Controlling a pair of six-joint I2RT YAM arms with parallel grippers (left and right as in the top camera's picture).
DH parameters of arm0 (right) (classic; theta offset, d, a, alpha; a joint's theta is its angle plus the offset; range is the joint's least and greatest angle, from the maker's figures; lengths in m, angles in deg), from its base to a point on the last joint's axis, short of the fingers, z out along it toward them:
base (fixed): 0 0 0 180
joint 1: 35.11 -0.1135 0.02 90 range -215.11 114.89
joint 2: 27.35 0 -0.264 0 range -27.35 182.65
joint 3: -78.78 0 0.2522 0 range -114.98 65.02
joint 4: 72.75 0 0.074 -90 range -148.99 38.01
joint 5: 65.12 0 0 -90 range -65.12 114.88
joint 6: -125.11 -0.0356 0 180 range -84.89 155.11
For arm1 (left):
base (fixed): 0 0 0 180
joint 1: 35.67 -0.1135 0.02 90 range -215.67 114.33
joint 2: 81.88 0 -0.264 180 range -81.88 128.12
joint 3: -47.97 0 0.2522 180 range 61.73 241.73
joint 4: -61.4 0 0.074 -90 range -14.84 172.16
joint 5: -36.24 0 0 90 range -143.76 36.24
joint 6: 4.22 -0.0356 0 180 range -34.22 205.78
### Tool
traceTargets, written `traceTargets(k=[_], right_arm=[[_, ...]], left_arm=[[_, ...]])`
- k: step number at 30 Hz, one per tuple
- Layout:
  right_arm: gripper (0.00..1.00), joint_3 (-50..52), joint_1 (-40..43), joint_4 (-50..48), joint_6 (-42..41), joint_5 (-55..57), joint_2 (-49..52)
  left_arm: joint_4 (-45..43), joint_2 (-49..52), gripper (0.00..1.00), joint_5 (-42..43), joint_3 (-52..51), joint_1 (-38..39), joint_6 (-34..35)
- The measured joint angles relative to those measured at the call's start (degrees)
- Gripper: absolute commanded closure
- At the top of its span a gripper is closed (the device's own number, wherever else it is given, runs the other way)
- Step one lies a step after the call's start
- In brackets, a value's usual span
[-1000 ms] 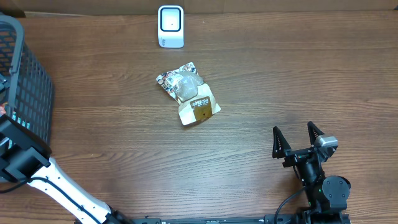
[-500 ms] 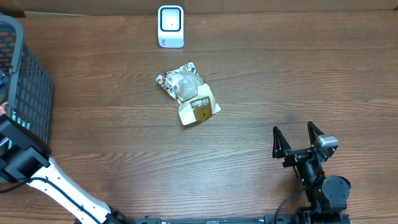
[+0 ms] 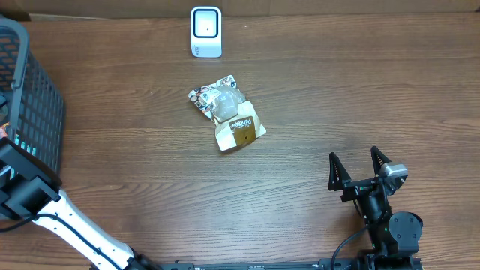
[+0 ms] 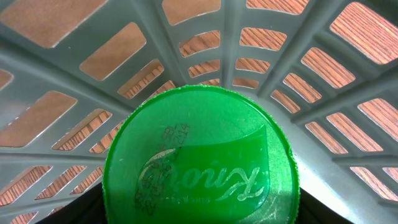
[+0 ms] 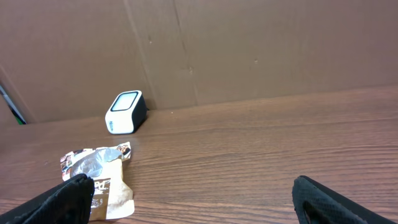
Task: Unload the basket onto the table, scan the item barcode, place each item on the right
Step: 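Move the left gripper back into the basket toward a green-lidded jar, then grasp the green-lidded jar and lift it toward the scanner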
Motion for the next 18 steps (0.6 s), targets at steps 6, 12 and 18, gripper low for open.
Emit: traceTargets(k=[6,12,18], right_arm=[[0.0,0.0,0.0,-0.04,-0.02,0.02,0.0],[0.0,0.0,0.0,0.0,-0.02,0.02,0.0],[0.0,0.0,0.0,0.0,-0.04,0.02,0.0]], left_arm=[[2.78,-0.55,0.41,0.11,0.44,0.02,0.0],[6.43,-5.75,0.45,0.09,0.44,0.42,0.02],[7.69,-18.88,0.45,0.11,0.46,1.95,0.48]])
